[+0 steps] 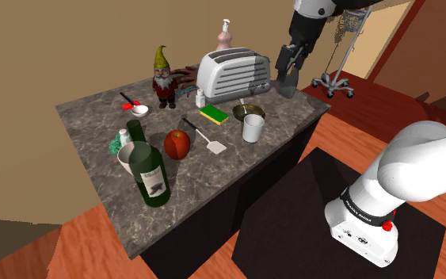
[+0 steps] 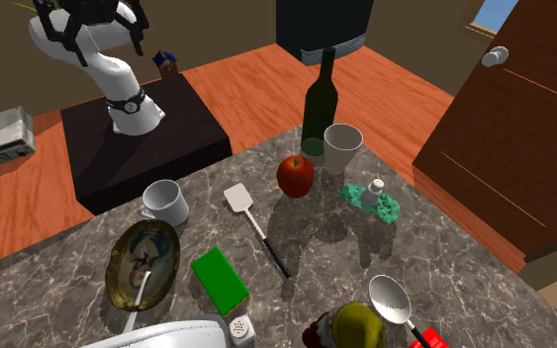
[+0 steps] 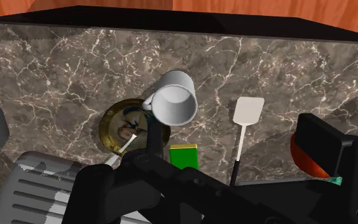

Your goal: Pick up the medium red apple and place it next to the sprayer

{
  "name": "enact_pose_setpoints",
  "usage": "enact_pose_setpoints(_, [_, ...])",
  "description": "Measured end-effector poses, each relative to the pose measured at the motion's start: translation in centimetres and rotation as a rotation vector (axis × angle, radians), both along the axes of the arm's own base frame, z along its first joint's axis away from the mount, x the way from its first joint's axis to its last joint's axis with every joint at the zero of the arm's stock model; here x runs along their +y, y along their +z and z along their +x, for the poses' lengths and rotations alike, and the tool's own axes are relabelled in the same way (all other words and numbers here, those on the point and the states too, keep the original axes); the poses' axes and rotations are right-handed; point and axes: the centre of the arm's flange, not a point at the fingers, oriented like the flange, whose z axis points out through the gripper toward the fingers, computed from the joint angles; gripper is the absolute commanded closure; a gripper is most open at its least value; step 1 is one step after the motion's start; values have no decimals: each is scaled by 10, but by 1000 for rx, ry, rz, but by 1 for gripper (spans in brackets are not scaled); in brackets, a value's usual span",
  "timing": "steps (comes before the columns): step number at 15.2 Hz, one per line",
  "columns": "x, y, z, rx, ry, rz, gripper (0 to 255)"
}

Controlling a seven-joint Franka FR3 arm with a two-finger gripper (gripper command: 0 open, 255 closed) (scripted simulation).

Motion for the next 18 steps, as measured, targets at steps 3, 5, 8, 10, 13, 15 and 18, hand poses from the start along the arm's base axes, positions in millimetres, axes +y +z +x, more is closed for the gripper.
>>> enact_pose_setpoints(3, [23,-22,23,1,-5,9,0])
enact_pose_setpoints(5, [39,-29,36,0,-9,15,0])
enact_pose_setpoints(8, [67,-49,59,0,-14,25,0])
enact_pose_setpoints(10, [85,-62,72,0,-17,31,0])
enact_pose_setpoints(13, [111,-82,95,1,-22,41,0])
enact_pose_setpoints(15, [129,-97,105,1,-25,47,0])
enact_pose_setpoints(18, [154,-112,129,0,-29,56,0])
